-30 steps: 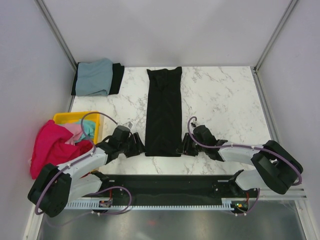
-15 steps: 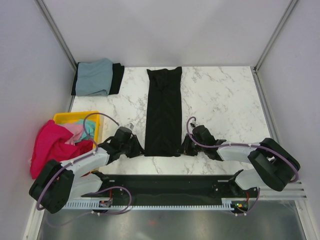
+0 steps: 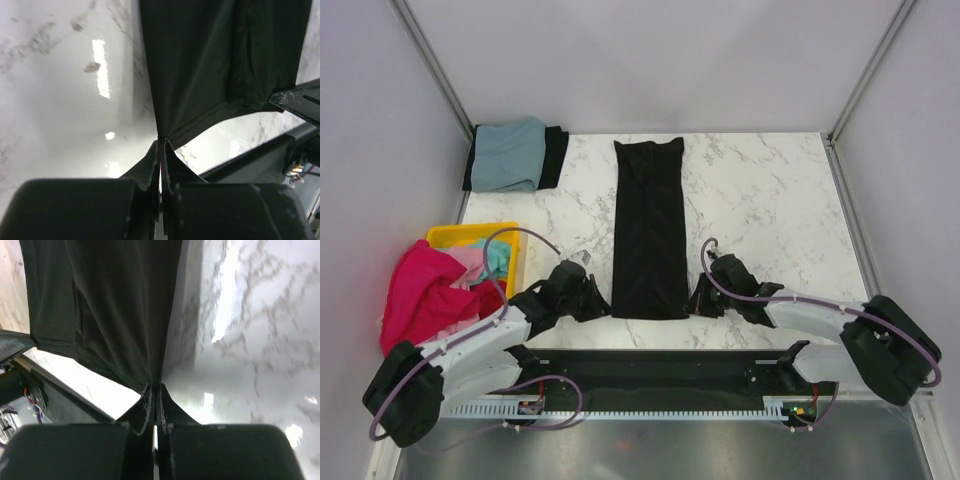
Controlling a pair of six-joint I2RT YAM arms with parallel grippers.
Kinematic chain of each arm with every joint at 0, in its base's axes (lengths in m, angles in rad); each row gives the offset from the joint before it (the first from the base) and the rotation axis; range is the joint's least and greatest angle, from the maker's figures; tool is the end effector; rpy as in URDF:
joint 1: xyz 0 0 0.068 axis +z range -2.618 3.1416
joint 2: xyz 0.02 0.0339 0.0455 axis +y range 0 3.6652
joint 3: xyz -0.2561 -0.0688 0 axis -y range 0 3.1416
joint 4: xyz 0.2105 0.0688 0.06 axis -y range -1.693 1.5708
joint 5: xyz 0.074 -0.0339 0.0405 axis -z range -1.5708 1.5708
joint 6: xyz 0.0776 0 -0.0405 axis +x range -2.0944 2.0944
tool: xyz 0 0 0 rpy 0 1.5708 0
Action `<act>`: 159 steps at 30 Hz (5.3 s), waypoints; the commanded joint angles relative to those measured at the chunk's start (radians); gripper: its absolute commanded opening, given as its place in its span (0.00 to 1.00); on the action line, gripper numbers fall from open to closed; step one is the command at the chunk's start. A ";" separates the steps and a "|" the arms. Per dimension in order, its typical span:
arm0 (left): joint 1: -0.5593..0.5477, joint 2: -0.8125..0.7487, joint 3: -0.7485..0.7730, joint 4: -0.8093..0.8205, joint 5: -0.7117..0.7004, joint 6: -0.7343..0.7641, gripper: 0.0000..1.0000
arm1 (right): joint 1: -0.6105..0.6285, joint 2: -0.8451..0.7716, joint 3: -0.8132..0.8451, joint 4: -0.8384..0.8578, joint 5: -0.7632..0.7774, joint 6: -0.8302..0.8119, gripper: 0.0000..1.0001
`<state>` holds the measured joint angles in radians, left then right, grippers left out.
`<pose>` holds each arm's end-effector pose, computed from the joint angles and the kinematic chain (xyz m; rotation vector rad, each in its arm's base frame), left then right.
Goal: Fold and stack the t-shirts
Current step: Fold the tshirt
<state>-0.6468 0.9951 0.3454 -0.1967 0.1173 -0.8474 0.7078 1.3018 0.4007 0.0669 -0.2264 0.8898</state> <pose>0.1418 -0.1185 0.1356 -0.2011 2.5715 -0.7751 0.1635 0.1629 0.1218 0.1240 2.6276 0.9351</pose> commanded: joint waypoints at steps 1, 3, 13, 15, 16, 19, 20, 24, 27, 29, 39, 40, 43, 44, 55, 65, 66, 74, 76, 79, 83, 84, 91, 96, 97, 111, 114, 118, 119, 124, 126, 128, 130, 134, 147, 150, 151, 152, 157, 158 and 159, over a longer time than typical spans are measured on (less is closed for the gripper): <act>-0.066 -0.108 0.047 -0.121 -0.054 -0.087 0.02 | 0.018 -0.149 -0.014 -0.165 0.045 -0.008 0.00; -0.111 -0.153 0.056 -0.179 -0.064 -0.128 0.02 | 0.036 -0.208 -0.016 -0.220 0.055 0.009 0.00; -0.159 -0.198 0.403 -0.484 -0.220 -0.027 0.02 | 0.065 -0.319 0.240 -0.458 0.194 -0.055 0.00; -0.157 -0.118 0.518 -0.507 -0.244 0.028 0.02 | 0.064 -0.239 0.383 -0.518 0.258 -0.118 0.00; -0.157 -0.093 0.550 -0.514 -0.261 0.045 0.02 | 0.062 -0.210 0.426 -0.536 0.281 -0.135 0.00; -0.136 0.008 0.658 -0.518 -0.278 0.103 0.02 | 0.033 -0.112 0.564 -0.573 0.335 -0.202 0.00; -0.125 0.057 0.699 -0.518 -0.278 0.128 0.02 | 0.019 -0.089 0.607 -0.573 0.335 -0.212 0.00; -0.045 0.178 0.785 -0.495 -0.262 0.198 0.02 | -0.065 0.031 0.688 -0.559 0.293 -0.270 0.00; 0.022 0.252 0.845 -0.469 -0.231 0.249 0.02 | -0.109 0.106 0.740 -0.540 0.271 -0.311 0.00; 0.053 0.325 0.882 -0.458 -0.203 0.278 0.02 | -0.128 0.143 0.776 -0.532 0.251 -0.336 0.00; 0.177 0.615 1.050 -0.403 -0.122 0.361 0.02 | -0.211 0.359 0.877 -0.480 0.173 -0.379 0.00; 0.183 0.631 1.076 -0.400 -0.122 0.372 0.02 | -0.214 0.376 0.900 -0.477 0.167 -0.379 0.00; 0.210 0.703 1.135 -0.400 -0.098 0.393 0.02 | -0.226 0.439 0.950 -0.470 0.148 -0.385 0.00; 0.222 0.736 1.149 -0.400 -0.091 0.399 0.02 | -0.234 0.467 0.961 -0.466 0.145 -0.387 0.00; 0.283 0.907 1.299 -0.406 -0.031 0.436 0.02 | -0.274 0.616 1.087 -0.452 0.102 -0.411 0.00; 0.300 1.048 1.416 -0.425 0.002 0.456 0.02 | -0.321 0.752 1.198 -0.434 0.019 -0.411 0.00; 0.300 1.057 1.423 -0.425 0.001 0.455 0.02 | -0.323 0.761 1.208 -0.434 0.012 -0.411 0.00; 0.318 1.143 1.517 -0.461 -0.024 0.464 0.02 | -0.337 0.844 1.285 -0.435 -0.036 -0.416 0.02; 0.323 1.172 1.537 -0.468 -0.030 0.464 0.02 | -0.340 0.866 1.303 -0.435 -0.059 -0.414 0.07; 0.335 1.232 1.616 -0.512 -0.021 0.461 0.13 | -0.353 0.904 1.342 -0.437 -0.073 -0.399 0.33; 0.367 1.349 1.848 -0.651 0.004 0.455 0.62 | -0.421 0.975 1.481 -0.466 -0.102 -0.365 0.70; 0.372 1.363 1.944 -0.697 0.010 0.455 0.69 | -0.432 0.988 1.566 -0.478 -0.112 -0.353 0.71; 0.400 1.222 1.985 -0.719 -0.068 0.452 0.79 | -0.498 0.934 1.724 -0.556 -0.134 -0.396 0.80; 0.386 0.989 1.621 -0.644 -0.027 0.439 0.76 | -0.498 0.757 1.342 -0.497 -0.135 -0.413 0.82; 0.381 0.949 1.541 -0.615 -0.009 0.426 0.75 | -0.498 0.681 1.251 -0.408 -0.158 -0.407 0.82; 0.349 0.536 0.697 -0.212 0.191 0.309 0.73 | -0.435 0.435 0.555 -0.131 -0.258 -0.339 0.67; 0.346 0.530 0.623 -0.141 0.246 0.282 0.73 | -0.436 0.467 0.552 -0.104 -0.260 -0.342 0.59; 0.340 0.545 0.569 -0.078 0.255 0.265 0.72 | -0.435 0.528 0.555 -0.084 -0.283 -0.330 0.46; 0.340 0.550 0.560 -0.054 0.257 0.260 0.72 | -0.435 0.533 0.549 -0.076 -0.283 -0.327 0.47; 0.332 0.602 0.540 0.005 0.255 0.245 0.72 | -0.435 0.544 0.526 -0.045 -0.283 -0.322 0.45; 0.332 0.619 0.546 0.014 0.249 0.245 0.70 | -0.435 0.556 0.527 -0.035 -0.278 -0.322 0.40; 0.331 0.648 0.549 0.028 0.254 0.243 0.67 | -0.435 0.571 0.538 -0.032 -0.281 -0.321 0.37; 0.325 0.666 0.544 0.043 0.252 0.240 0.66 | -0.435 0.590 0.544 -0.032 -0.287 -0.321 0.34; 0.308 0.692 0.534 0.100 0.259 0.219 0.65 | -0.435 0.603 0.550 -0.029 -0.287 -0.328 0.26; 0.276 0.784 0.547 0.172 0.216 0.196 0.41 | -0.435 0.634 0.560 -0.032 -0.303 -0.342 0.13; 0.265 0.804 0.569 0.175 0.200 0.192 0.36 | -0.435 0.642 0.560 -0.032 -0.304 -0.345 0.09; 0.262 0.807 0.573 0.174 0.196 0.194 0.33 | -0.435 0.642 0.560 -0.032 -0.306 -0.347 0.05; 0.262 0.809 0.580 0.175 0.188 0.192 0.30 | -0.435 0.643 0.560 -0.032 -0.306 -0.347 0.03; 0.256 0.792 0.598 0.172 0.170 0.208 0.02 | -0.435 0.640 0.564 -0.042 -0.310 -0.351 0.00; 0.254 0.786 0.598 0.171 0.171 0.214 0.02 | -0.433 0.631 0.563 -0.044 -0.312 -0.351 0.00; 0.248 0.777 0.598 0.158 0.170 0.217 0.02 | -0.435 0.622 0.560 -0.045 -0.312 -0.348 0.00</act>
<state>-0.3866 1.7866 0.9180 -0.0311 0.3218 -0.6460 0.2710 1.9076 0.9634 0.0631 -0.5793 0.5789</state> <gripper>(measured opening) 0.033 0.011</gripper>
